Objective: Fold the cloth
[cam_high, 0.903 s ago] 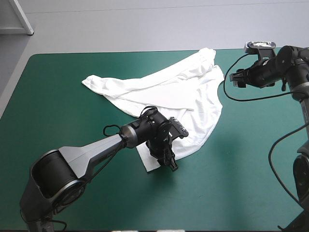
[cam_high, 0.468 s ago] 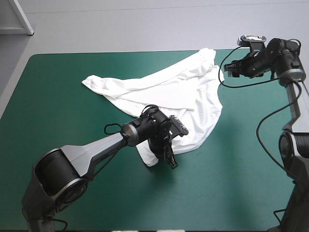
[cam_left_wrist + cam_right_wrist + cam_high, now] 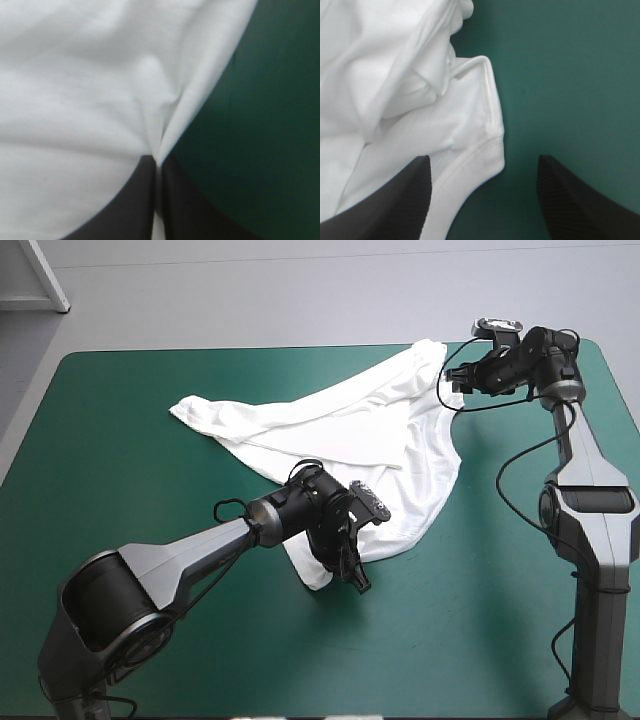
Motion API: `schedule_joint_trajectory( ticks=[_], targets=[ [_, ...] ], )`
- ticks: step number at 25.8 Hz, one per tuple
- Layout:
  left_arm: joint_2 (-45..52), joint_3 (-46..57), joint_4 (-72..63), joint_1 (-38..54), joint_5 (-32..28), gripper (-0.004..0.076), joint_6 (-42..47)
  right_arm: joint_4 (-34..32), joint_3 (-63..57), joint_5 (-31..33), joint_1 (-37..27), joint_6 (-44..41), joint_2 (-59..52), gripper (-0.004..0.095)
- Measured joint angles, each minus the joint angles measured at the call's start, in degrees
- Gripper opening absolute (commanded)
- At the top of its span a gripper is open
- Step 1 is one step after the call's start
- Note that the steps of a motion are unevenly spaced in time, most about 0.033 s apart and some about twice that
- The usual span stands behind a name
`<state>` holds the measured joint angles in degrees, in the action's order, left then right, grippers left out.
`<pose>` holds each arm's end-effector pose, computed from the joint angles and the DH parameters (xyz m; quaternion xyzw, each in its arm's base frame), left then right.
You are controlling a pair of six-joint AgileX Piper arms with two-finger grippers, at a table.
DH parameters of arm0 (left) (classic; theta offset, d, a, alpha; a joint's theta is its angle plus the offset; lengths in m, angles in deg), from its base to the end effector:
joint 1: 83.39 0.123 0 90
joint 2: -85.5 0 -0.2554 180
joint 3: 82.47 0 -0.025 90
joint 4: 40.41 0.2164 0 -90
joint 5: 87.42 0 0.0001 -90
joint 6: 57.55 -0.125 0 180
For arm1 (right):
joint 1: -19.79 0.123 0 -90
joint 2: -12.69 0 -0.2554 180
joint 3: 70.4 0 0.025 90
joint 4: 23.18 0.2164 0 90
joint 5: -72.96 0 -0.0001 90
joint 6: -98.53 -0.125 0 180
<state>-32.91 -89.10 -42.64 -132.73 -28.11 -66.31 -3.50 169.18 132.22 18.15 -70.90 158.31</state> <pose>0.2255 -0.2690 0.1671 0.4765 0.8756 -0.0433 0.0668 0.4964 0.0220 0.2105 -0.0338 0.9407 0.1341 0.3098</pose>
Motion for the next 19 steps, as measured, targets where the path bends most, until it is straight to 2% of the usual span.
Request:
schedule_joint_trajectory(
  ticks=[6, 8, 15, 17, 18, 19],
  targets=[
    [0.06, 0.02, -0.35, 0.00, -0.11, 0.0020, 0.05, 2.64, 1.59, -2.38, 0.00, 0.29, 3.63, 0.0572],
    [0.06, 0.07, -0.35, 0.00, -0.18, 0.0020, 0.05, 4.14, 1.65, -2.72, 0.00, 0.98, 4.47, 0.0533],
    [0.11, 0.13, -0.35, 0.00, -0.29, 0.0020, 1.98, 6.09, 1.90, -4.17, 1.11, 1.46, 6.47, 0.0264],
    [0.11, 0.13, -0.35, 0.00, -0.34, 0.0020, 2.37, 6.21, 2.03, -4.52, 1.29, 1.51, 6.79, 0.0117],
    [0.11, 0.13, -0.35, 0.00, -0.34, 0.0020, 2.50, 6.21, 2.03, -4.64, 1.29, 1.51, 6.86, 0.0000],
    [0.11, 0.13, -0.35, 0.00, -0.40, 0.0020, 2.63, 6.21, 2.03, -5.03, 1.29, 1.51, 7.03, -0.0015]
  ],
)
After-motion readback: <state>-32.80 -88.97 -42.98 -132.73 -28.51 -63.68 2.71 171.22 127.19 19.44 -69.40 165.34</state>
